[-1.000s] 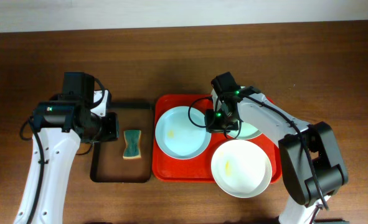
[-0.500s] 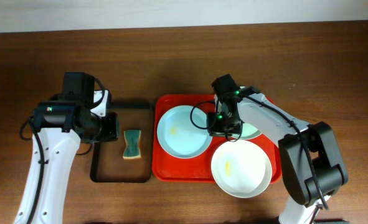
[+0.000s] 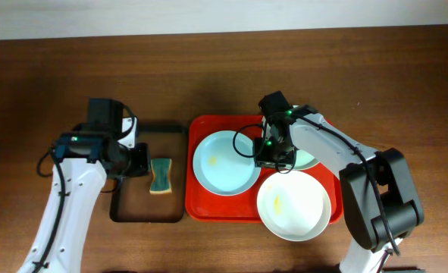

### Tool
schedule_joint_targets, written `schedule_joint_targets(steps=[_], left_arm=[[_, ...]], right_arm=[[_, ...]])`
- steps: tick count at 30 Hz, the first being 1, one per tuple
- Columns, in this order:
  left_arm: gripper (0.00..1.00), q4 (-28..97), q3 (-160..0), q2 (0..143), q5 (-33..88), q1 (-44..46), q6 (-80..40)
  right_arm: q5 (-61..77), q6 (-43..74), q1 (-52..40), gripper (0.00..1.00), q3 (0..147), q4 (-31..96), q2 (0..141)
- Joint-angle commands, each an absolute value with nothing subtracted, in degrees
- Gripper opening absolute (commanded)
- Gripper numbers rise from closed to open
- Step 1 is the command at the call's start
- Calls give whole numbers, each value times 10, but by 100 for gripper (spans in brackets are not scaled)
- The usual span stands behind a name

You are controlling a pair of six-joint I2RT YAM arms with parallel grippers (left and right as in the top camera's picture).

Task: Clean dirty plates on tray and stack at the side
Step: 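Move left gripper over the sponge and right gripper to the light blue plate, then grasp the green-orange sponge with the left gripper and lift it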

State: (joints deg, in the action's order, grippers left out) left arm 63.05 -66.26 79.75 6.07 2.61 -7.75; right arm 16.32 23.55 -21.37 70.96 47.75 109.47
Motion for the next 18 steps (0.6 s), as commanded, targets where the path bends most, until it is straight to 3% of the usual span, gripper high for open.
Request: schedule_joint_targets(steps=[1,11,18], left_arm=[[33,587,-628,815,67,60,-83],[34,548,-628,986,79,72,-83],[30,500,-606,1003,77,72,-83]], right_arm=[[158,232,-222,27,717,471,1097],[158,232,-222,27,717,470,1097],[158,232,-222,27,717,470,1097]])
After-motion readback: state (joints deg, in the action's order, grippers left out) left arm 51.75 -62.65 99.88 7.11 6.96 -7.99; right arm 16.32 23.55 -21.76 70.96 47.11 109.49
